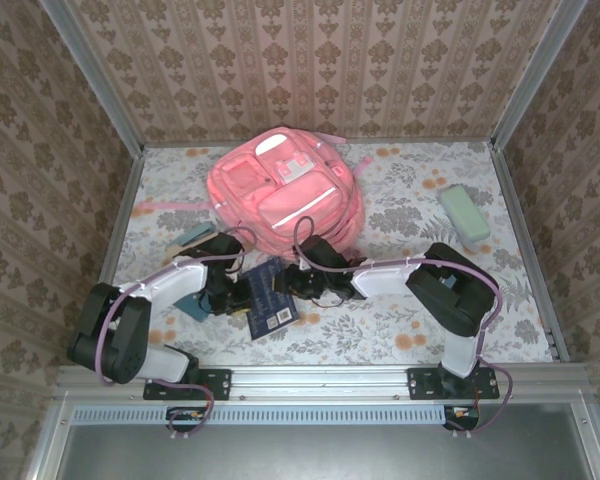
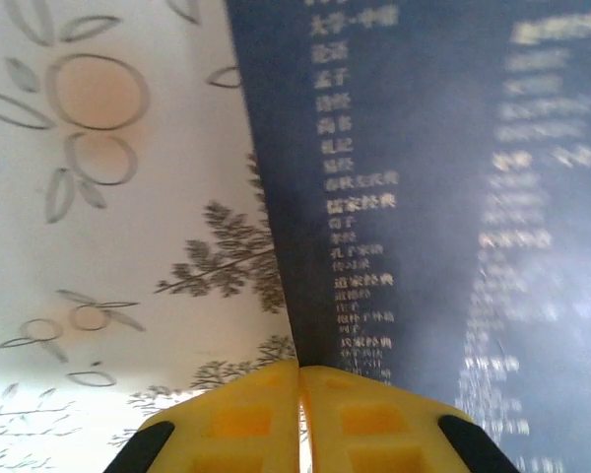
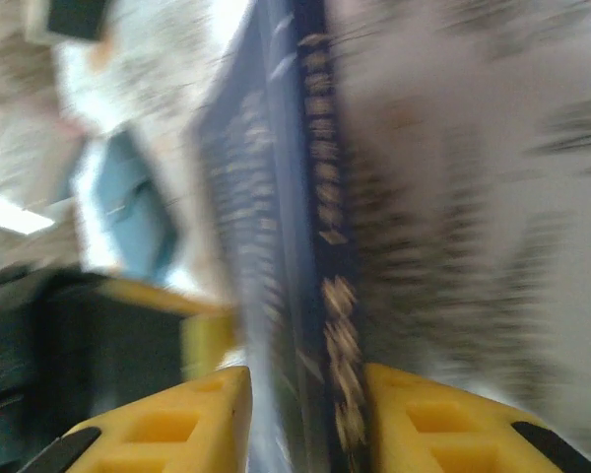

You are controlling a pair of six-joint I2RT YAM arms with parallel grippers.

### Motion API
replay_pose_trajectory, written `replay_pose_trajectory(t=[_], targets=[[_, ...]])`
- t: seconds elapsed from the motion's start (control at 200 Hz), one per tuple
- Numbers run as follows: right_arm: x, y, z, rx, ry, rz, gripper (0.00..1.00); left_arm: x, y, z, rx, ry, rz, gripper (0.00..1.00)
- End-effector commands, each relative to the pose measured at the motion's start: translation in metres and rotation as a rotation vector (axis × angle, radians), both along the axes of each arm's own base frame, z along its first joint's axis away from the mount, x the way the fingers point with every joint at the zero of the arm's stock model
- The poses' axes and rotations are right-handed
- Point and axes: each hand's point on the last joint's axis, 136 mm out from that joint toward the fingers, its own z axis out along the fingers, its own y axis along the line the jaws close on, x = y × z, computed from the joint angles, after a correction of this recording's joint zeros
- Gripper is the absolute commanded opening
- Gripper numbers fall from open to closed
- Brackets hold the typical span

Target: Pack the student bag

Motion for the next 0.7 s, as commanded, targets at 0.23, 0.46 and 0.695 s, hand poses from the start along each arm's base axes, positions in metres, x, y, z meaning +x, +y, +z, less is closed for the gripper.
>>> replay_pose_trajectory(t=[0.23, 0.46, 0.695], targets=[[-0.017, 0.02, 0.031, 0.108, 0.014, 0.153, 0.28, -0.011, 0.006, -0.016, 0.049, 0.034, -0.033, 0.1], [-0.016, -0.007, 0.019, -0.015, 0.008, 0.134, 0.05, -0.005, 0.004, -0.006, 0.045, 0.013, -0.035, 0.15], [-0.001, -0.041, 0.039, 0.008, -0.085, -0.008, 0.0, 0.025, -0.01, 0.044, -0.013, -0.133, -0.039, 0.34]])
